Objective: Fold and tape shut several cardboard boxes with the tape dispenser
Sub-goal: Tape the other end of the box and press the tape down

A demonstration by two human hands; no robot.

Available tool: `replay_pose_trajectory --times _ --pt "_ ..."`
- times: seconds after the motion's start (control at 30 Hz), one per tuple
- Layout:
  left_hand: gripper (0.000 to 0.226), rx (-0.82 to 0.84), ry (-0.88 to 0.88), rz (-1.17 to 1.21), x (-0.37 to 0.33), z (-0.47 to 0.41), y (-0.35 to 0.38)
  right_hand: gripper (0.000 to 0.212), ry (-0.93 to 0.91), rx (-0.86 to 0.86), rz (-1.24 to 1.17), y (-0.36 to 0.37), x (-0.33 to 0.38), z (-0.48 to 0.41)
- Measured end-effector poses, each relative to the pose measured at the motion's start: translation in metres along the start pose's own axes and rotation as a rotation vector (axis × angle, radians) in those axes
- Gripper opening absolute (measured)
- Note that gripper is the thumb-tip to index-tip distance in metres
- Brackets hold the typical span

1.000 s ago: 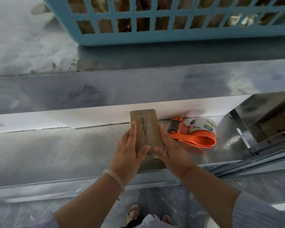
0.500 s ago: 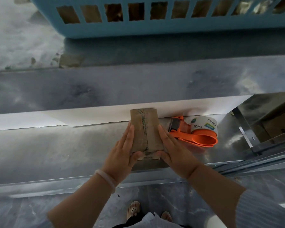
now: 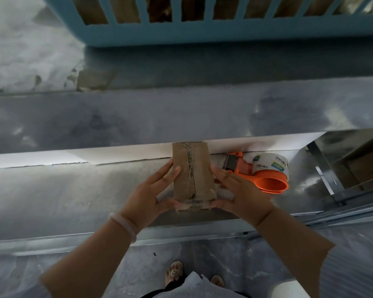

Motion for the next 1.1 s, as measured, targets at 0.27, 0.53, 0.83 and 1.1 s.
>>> replay_pose_trajectory --times 0.27,0.53,0.83,1.1 --pt "0.059 -0.158 -0.598 0.798 -0.041 0.014 0.029 0.065 0.472 -0.099 -0.678 0.029 0.021 0.03" --pt "0.084 -0.232 -0.75 0.826 -0.059 0.004 0.06 0.065 0.801 -0.142 -0.941 0.05 0.059 0.022" --pt "0.06 -0.219 -0.614 0.776 -0.051 -0.004 0.049 0.028 0.596 -0.148 -0.696 0.04 0.057 0.013" --pt "0.079 -0.138 -0.511 0.49 -0.05 -0.001 0.031 0.067 0.355 0.002 -0.442 0.014 0.043 0.011"
Point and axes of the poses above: each hand's wrist, its own z-axis away from the middle knuckle, its own y-axis out of the palm, x = y × z, the point moved 1 cm from there along -z, towards the middle knuckle, and after that the axes turned 9 degrees about -x, right-handed, at the moved point
